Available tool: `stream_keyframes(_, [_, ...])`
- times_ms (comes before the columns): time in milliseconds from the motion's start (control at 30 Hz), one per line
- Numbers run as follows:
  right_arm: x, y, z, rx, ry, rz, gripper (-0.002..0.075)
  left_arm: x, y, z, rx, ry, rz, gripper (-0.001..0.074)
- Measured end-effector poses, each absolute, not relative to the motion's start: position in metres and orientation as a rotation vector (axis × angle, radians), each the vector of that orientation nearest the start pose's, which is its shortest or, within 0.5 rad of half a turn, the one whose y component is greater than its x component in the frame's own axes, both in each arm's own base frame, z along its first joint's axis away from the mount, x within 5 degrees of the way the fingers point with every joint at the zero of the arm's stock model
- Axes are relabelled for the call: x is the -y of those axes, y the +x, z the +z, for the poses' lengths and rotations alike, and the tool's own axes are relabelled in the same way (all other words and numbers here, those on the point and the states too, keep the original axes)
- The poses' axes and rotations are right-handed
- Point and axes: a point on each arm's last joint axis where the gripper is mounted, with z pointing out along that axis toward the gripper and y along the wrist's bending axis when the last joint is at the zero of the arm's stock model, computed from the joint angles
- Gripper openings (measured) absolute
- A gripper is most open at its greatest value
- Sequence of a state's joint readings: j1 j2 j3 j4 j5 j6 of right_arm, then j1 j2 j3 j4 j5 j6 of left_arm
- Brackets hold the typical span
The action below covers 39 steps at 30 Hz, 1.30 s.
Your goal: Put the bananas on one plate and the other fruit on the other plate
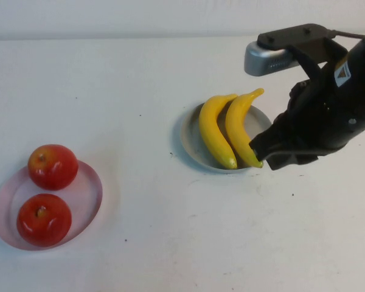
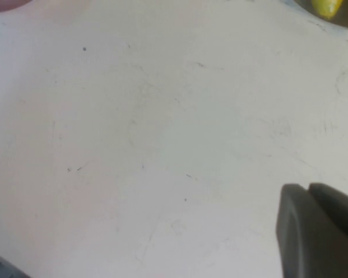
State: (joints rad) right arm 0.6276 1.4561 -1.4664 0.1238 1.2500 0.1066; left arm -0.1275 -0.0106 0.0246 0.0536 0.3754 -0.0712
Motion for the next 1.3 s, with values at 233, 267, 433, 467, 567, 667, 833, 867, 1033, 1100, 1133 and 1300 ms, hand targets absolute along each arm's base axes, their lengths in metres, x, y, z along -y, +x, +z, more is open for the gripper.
stream_keyframes(233, [-0.172, 0.228, 0.350, -2.730, -0.740, 0.253, -0.0015, 0.005, 0.052, 0.172, -1.871, 0.086, -0.084, -0.0002])
stream_keyframes(267, [-0.169, 0.228, 0.345, -2.743, -0.739, 0.225, -0.0015, 0.005, 0.052, 0.172, -1.871, 0.086, -0.084, -0.0002])
stream_keyframes(433, [-0.148, 0.225, 0.315, -2.644, -0.678, 0.183, -0.0015, 0.005, 0.052, 0.172, -1.871, 0.086, -0.084, -0.0002])
stream_keyframes(467, [-0.145, 0.225, 0.312, -2.577, -0.652, 0.203, -0.0015, 0.005, 0.052, 0.172, -1.871, 0.086, -0.084, -0.0002])
stream_keyframes(567, [-0.125, 0.213, 0.296, -2.398, -0.561, 0.255, -0.0015, 0.005, 0.052, 0.172, -1.871, 0.086, -0.084, -0.0002])
stream_keyframes(667, [-0.096, 0.193, 0.274, -2.247, -0.452, 0.268, -0.0015, 0.005, 0.052, 0.172, -1.871, 0.086, -0.084, -0.0002])
stream_keyframes(833, [-0.047, 0.151, 0.238, -2.050, -0.249, 0.227, -0.0015, 0.005, 0.052, 0.172, -1.871, 0.086, -0.084, -0.0002])
stream_keyframes(867, [-0.041, 0.142, 0.233, -2.022, -0.216, 0.216, -0.0015, 0.005, 0.052, 0.172, -1.871, 0.086, -0.084, -0.0002])
stream_keyframes(1033, [-0.014, 0.098, 0.206, -1.848, -0.046, 0.159, -0.0015, 0.005, 0.052, 0.172, -1.871, 0.086, -0.084, -0.0002])
stream_keyframes(1100, [-0.009, 0.087, 0.198, -1.802, -0.013, 0.143, -0.0015, 0.005, 0.052, 0.172, -1.871, 0.086, -0.084, -0.0002])
stream_keyframes(1133, [-0.008, 0.082, 0.195, -1.777, 0.003, 0.137, -0.0015, 0.005, 0.052, 0.172, -1.871, 0.086, -0.084, -0.0002])
stream_keyframes(1300, [-0.004, 0.066, 0.193, -1.682, 0.031, 0.118, -0.0015, 0.005, 0.052, 0.172, -1.871, 0.086, -0.084, -0.0002])
